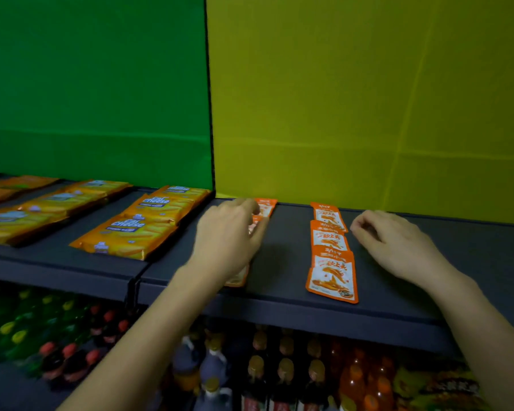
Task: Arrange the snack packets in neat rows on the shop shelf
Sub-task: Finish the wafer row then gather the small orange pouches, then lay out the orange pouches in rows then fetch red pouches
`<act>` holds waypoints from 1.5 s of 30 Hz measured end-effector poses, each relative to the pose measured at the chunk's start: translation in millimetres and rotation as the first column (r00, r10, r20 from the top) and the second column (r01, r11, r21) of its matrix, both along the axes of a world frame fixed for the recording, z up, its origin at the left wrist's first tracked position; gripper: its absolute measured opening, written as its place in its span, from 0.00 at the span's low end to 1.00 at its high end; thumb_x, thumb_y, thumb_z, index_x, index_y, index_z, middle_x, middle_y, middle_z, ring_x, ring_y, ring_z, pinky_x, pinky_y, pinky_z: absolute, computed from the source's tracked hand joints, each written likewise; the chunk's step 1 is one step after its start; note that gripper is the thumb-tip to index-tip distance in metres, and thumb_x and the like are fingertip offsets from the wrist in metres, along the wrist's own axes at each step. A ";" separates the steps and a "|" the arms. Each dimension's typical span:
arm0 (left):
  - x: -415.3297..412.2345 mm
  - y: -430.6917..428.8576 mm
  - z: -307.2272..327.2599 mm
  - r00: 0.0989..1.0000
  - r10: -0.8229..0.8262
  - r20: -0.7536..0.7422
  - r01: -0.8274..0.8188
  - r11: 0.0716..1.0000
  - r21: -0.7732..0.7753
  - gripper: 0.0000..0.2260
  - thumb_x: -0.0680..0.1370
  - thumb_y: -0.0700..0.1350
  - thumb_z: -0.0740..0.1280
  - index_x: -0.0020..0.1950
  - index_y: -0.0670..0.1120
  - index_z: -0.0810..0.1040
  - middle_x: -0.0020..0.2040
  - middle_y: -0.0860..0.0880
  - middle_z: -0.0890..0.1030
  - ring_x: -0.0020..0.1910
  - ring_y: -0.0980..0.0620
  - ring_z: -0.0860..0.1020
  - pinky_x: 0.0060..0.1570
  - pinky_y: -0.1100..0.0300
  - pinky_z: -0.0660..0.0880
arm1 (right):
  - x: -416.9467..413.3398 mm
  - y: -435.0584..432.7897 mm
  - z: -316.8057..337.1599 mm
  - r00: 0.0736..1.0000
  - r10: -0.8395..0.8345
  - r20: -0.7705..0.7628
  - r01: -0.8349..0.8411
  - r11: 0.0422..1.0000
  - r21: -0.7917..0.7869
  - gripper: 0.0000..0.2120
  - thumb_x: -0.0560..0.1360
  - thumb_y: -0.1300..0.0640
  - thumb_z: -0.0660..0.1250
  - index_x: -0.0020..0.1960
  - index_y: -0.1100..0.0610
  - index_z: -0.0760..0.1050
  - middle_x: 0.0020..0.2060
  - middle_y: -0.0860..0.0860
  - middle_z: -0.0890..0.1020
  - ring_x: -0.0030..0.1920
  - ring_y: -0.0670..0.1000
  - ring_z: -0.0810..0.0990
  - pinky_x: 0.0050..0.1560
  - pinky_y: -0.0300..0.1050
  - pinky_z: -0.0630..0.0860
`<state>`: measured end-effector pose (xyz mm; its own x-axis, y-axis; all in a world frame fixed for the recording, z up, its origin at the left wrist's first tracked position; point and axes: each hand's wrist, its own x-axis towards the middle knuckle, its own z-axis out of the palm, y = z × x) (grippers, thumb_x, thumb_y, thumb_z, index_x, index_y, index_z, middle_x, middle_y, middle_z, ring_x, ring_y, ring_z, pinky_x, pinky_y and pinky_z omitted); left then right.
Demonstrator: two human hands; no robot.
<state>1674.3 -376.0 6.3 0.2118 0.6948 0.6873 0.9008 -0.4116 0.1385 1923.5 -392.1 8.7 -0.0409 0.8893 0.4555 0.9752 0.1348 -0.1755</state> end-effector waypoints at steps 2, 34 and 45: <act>-43.7 -12.4 5.4 0.997 0.060 0.046 -0.059 0.998 -0.021 0.11 0.77 0.52 0.61 0.51 0.46 0.77 0.49 0.46 0.81 0.51 0.43 0.78 0.45 0.51 0.71 | -27.8 -0.8 7.8 0.995 0.102 -0.004 -0.101 0.994 0.032 0.09 0.78 0.49 0.57 0.53 0.50 0.73 0.50 0.46 0.77 0.52 0.48 0.73 0.43 0.44 0.66; -626.0 -374.5 -141.3 0.231 0.972 -0.041 -0.872 0.188 -0.452 0.07 0.72 0.49 0.70 0.45 0.47 0.80 0.36 0.50 0.81 0.35 0.47 0.80 0.30 0.58 0.74 | -700.9 -64.5 -145.6 0.516 0.855 -0.059 -0.851 0.503 -0.150 0.12 0.79 0.47 0.55 0.59 0.44 0.70 0.54 0.38 0.75 0.57 0.41 0.73 0.44 0.33 0.66; -793.3 -328.3 -159.3 0.128 0.992 -0.020 -0.875 0.104 -0.473 0.09 0.75 0.54 0.65 0.49 0.50 0.78 0.40 0.54 0.79 0.41 0.51 0.79 0.36 0.58 0.74 | -907.3 -9.3 -170.9 0.437 0.897 -0.072 -0.883 0.412 -0.223 0.13 0.79 0.46 0.55 0.61 0.45 0.69 0.55 0.39 0.74 0.57 0.42 0.73 0.48 0.37 0.71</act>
<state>881.0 -704.3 -153.0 -0.9018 0.3357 0.2722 0.4108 0.8614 0.2988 1016.1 -401.4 -162.2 -0.8810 0.4033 0.2475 0.3368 0.9018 -0.2706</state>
